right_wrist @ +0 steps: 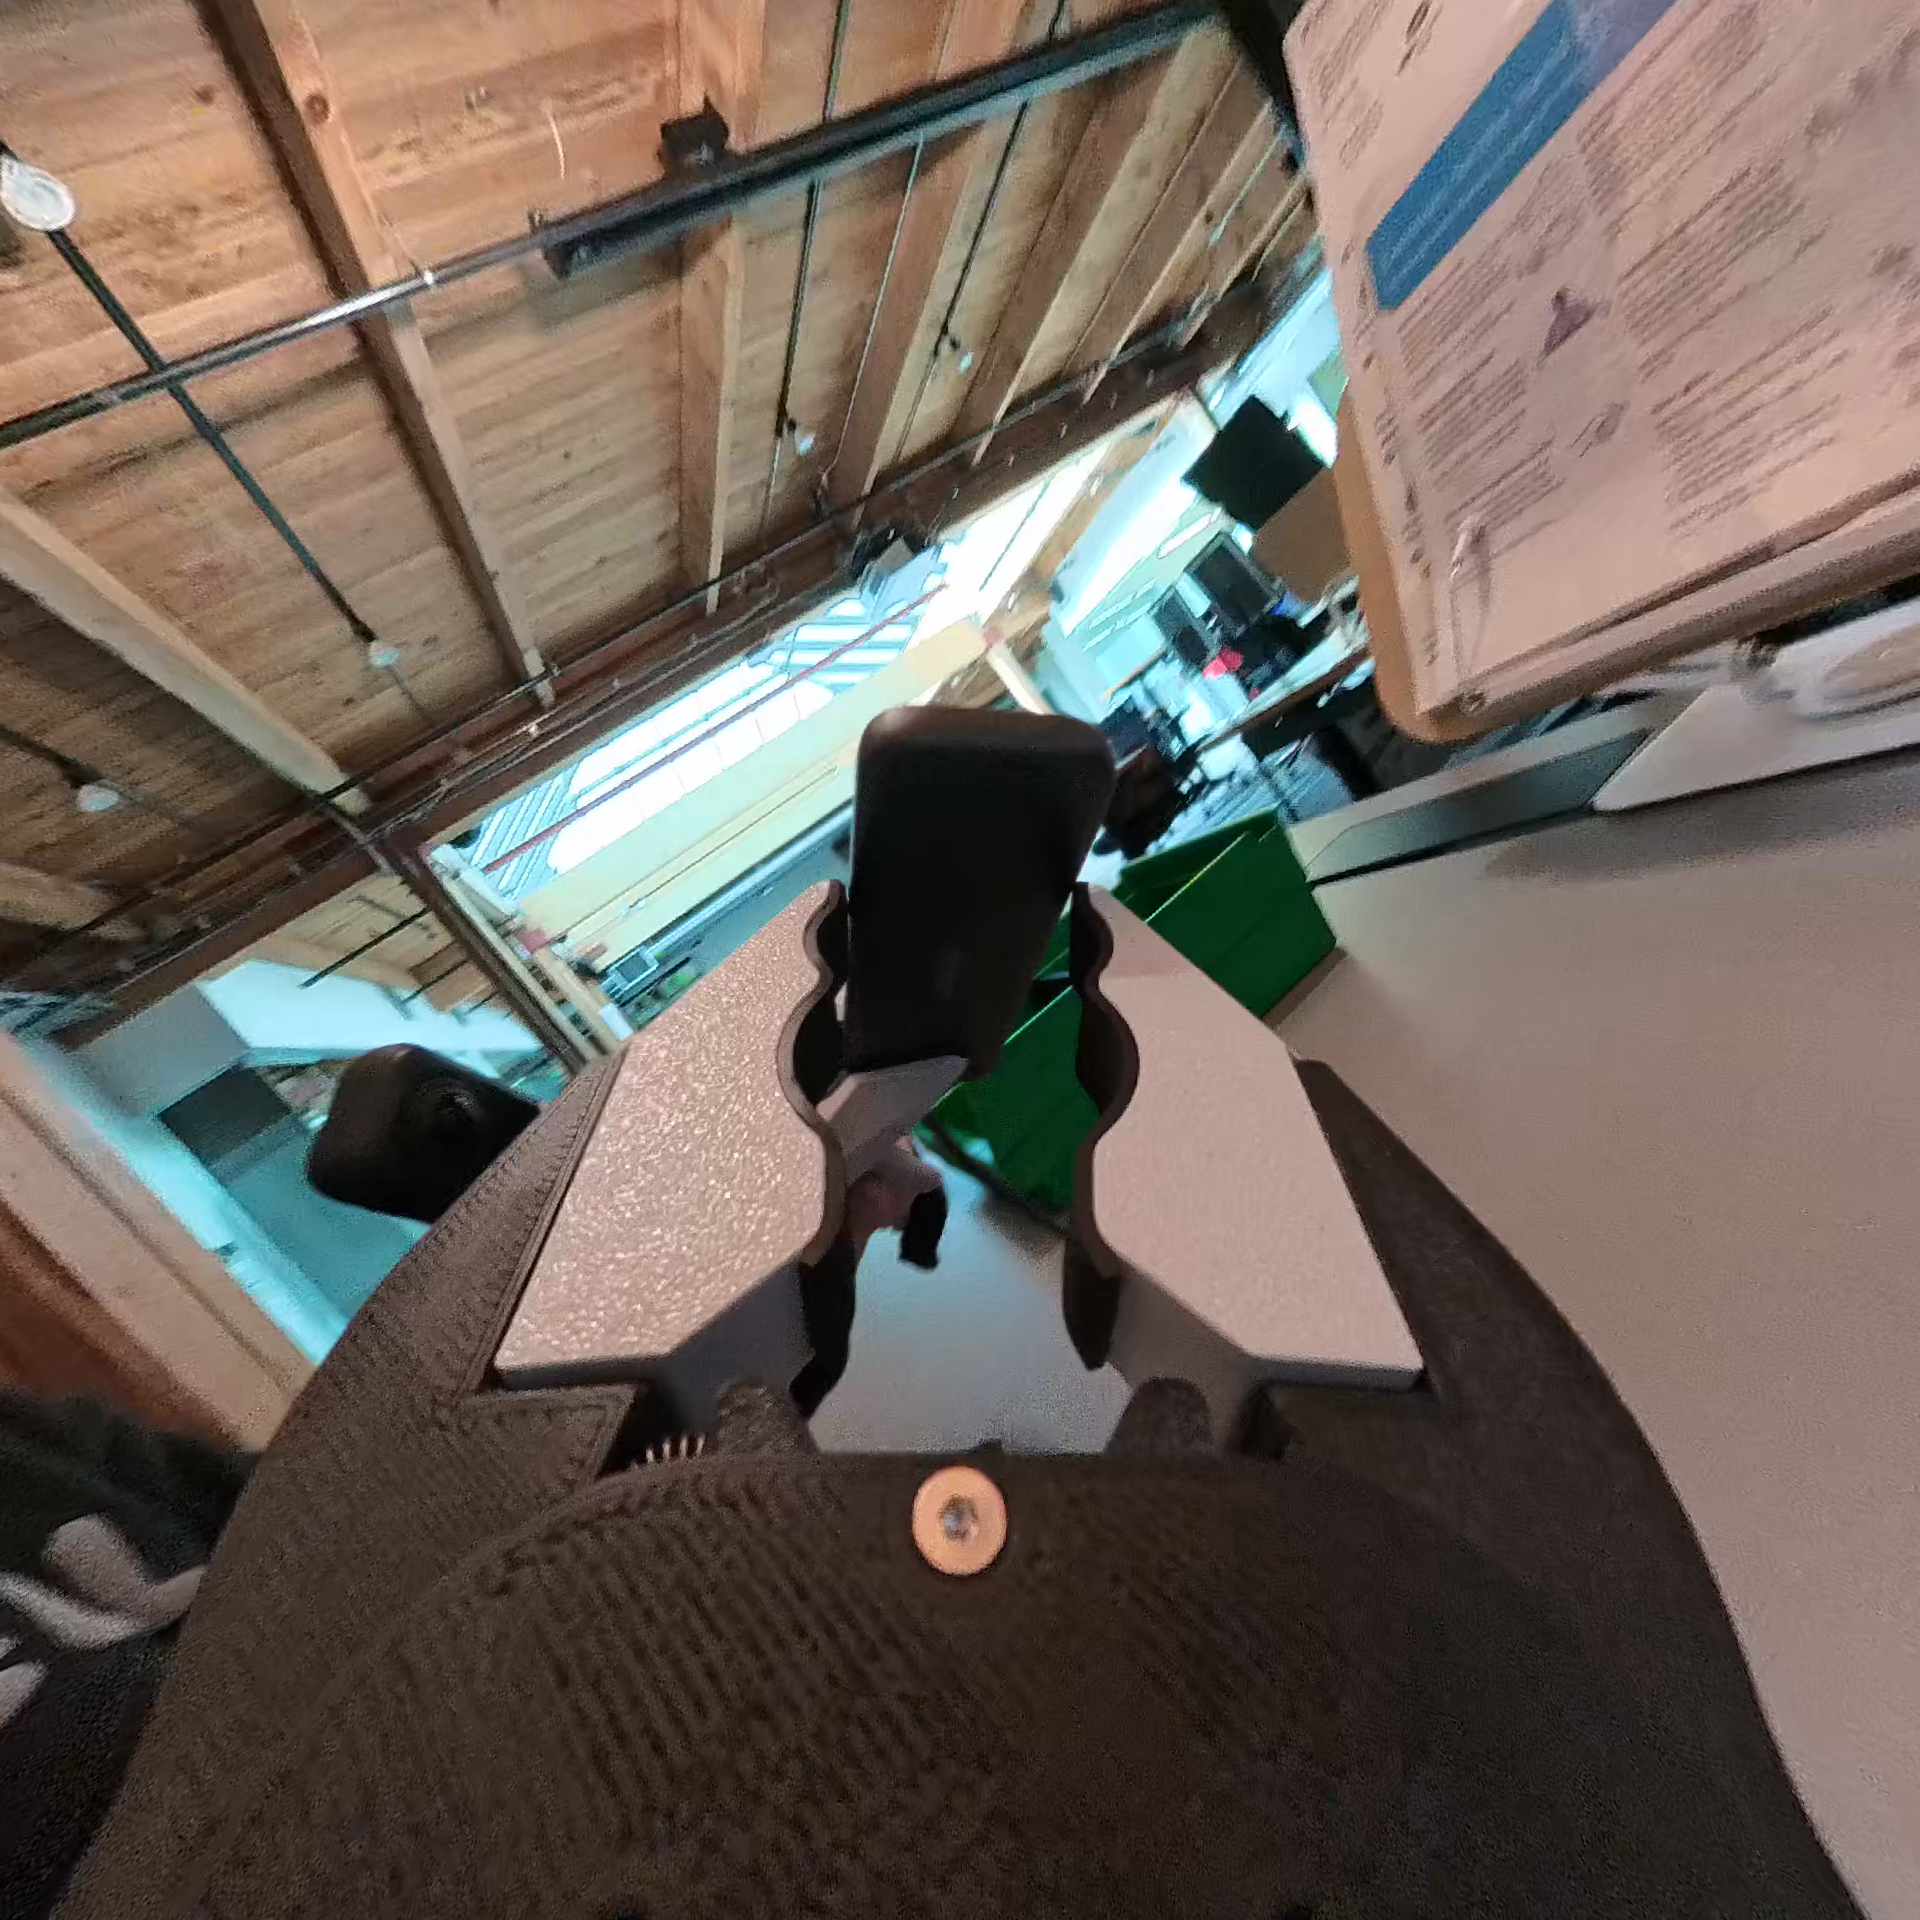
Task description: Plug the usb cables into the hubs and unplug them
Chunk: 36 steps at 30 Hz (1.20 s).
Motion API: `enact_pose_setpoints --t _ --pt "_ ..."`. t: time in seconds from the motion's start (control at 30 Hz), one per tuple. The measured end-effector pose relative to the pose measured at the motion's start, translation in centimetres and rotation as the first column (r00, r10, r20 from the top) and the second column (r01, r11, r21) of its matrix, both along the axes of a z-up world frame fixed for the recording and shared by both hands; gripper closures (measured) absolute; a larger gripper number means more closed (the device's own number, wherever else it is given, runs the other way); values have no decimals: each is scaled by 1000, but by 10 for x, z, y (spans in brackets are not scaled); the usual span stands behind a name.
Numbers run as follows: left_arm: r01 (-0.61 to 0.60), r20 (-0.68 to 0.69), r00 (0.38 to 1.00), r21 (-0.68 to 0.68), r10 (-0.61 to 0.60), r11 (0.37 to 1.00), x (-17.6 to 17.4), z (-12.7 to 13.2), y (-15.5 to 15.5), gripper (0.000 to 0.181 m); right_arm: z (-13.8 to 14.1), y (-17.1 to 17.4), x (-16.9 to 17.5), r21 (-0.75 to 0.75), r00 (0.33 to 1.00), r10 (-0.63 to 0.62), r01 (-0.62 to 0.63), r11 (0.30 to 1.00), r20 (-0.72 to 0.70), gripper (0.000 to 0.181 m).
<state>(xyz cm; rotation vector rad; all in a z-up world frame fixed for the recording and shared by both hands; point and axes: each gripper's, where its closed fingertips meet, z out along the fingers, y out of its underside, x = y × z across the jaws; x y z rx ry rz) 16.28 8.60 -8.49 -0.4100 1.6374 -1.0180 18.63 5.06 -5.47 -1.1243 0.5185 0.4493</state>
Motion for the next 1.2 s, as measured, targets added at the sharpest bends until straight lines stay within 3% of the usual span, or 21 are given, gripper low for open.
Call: enact_pose_setpoints --t 0.07,0.17,0.3,0.37,0.4,0.47,0.53,0.63,0.8,0.93,1.0,1.03,1.13,1.2 --pt "-62 40 997 -68 65 996 4 6 5 172 -4 5 1 -8 999 -41 41 999 17 126" --pt "-97 86 990 -128 108 987 5 7 3 172 -12 21 -14 -67 999 36 -34 997 29 111" --pt "-89 128 986 -122 104 989 4 2 -16 172 -14 31 -21 -113 995 16 -4 994 99 111" --pt "-111 164 978 -102 127 989 3 2 -20 172 -14 29 -19 -116 989 -19 36 993 147 134" --pt "-110 162 979 -92 124 990 4 -1 -22 172 -15 28 -20 -129 985 -14 37 991 171 134" --pt "-21 111 993 -76 29 997 3 -8 -31 167 -20 25 -18 -224 973 18 34 974 229 135" --pt "112 19 994 -111 -110 988 -2 -12 -40 148 -22 14 -8 -314 945 -23 131 940 327 135" --pt "192 -110 968 -247 -224 950 -11 -2 -40 129 -33 0 2 -466 884 -18 262 845 466 136" --pt "114 -224 942 -490 -252 864 -18 21 -28 132 -51 9 -4 -566 790 48 393 725 611 135" --pt "42 -328 909 -538 -255 842 -15 8 -27 135 -66 26 -12 -578 663 116 538 614 740 135" --pt "-13 -388 893 -527 -228 850 -10 -5 -24 148 -68 31 -16 -564 611 139 588 580 780 135" --pt "-27 -395 892 -534 -221 845 -7 -7 -22 161 -67 34 -17 -547 592 134 602 582 795 135" --pt "-40 -375 890 -629 -259 776 -2 -6 -15 169 -63 36 -15 -497 560 89 637 590 824 135" --pt "-48 -368 858 -751 -358 658 -1 -3 -12 171 -59 37 -15 -455 537 69 632 627 841 135"
